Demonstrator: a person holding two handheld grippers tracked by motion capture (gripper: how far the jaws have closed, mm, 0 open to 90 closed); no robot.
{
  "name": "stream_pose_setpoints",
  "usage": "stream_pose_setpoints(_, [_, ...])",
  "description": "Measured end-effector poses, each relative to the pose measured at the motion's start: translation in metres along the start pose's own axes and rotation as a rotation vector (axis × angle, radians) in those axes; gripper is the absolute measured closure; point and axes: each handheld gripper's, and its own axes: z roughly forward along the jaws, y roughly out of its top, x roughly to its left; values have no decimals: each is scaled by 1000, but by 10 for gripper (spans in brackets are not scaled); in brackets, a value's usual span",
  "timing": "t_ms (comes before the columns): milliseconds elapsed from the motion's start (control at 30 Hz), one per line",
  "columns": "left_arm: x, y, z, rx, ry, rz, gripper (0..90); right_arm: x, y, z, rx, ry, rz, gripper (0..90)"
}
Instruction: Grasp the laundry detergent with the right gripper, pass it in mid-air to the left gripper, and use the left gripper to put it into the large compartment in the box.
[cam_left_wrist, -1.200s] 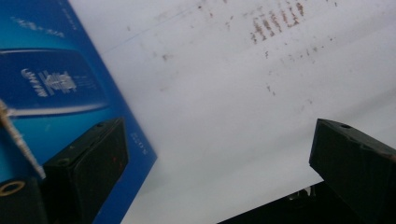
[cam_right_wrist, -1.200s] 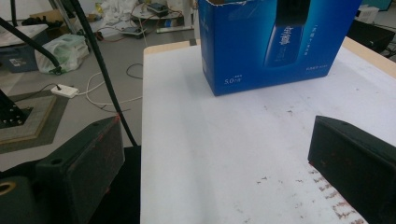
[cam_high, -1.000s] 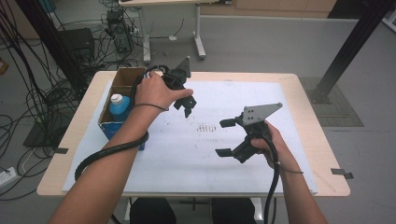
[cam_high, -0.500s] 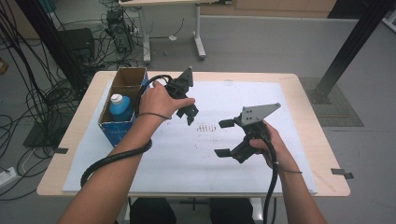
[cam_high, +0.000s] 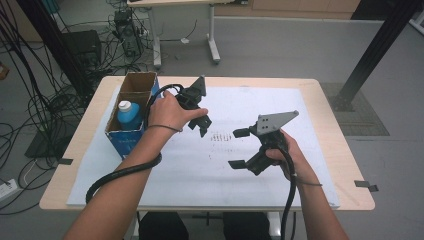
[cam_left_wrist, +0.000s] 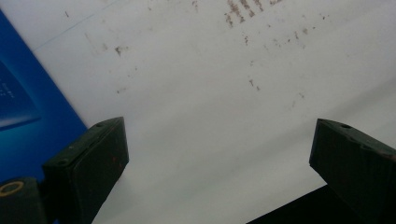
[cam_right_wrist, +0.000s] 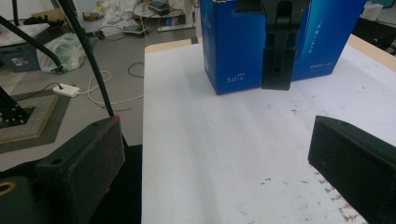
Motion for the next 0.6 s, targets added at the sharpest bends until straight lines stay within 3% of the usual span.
stream_pose_setpoints(600, [0,-4,9,-13,-6,-1,49,1,-1,-2,-1,-3,3,35])
